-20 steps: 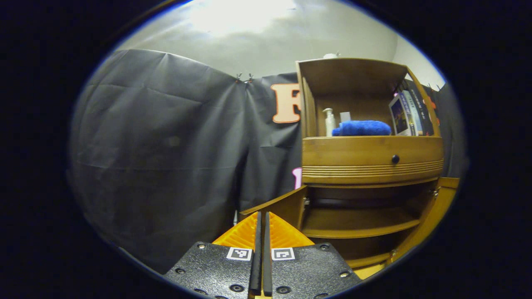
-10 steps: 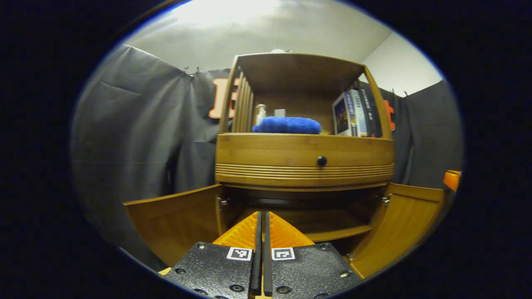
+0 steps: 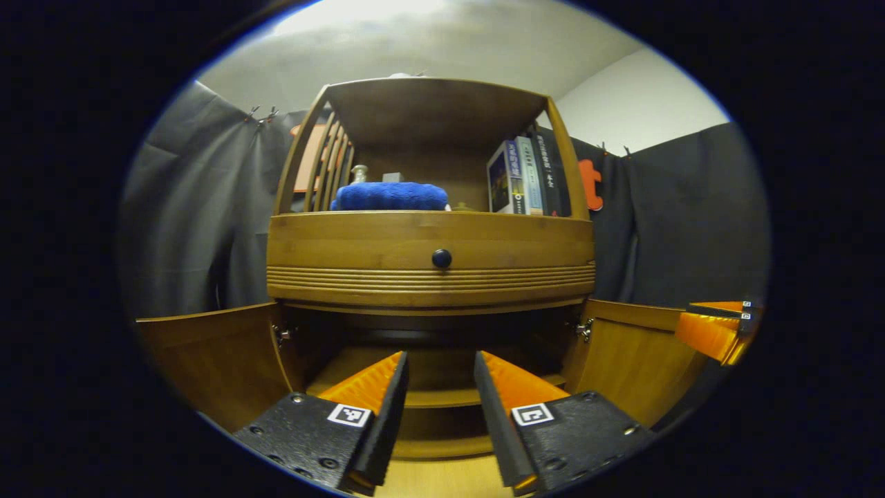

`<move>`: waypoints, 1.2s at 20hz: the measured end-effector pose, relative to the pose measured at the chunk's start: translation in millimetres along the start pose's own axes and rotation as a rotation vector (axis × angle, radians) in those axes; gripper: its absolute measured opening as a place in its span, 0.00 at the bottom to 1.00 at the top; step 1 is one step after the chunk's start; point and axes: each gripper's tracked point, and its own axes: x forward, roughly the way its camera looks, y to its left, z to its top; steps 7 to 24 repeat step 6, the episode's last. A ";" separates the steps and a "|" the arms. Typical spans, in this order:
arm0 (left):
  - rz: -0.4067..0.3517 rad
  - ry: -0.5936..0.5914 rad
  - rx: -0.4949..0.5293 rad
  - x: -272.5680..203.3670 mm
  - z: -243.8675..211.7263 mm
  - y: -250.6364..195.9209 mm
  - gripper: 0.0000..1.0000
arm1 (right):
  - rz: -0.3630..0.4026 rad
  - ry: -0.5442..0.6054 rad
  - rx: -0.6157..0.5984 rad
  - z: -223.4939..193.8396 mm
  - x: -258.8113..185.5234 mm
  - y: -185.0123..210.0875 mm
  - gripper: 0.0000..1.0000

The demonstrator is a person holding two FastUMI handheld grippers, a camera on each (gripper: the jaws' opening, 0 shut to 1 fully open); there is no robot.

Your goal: Open the right door of the double-door shoe cabinet with the right hand, and open the left door with the left hand.

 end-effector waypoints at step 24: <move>-0.122 -0.017 -0.022 10.8 3.1 -37.0 0.98 | 0.030 0.023 0.072 -14.6 -15.4 21.5 0.34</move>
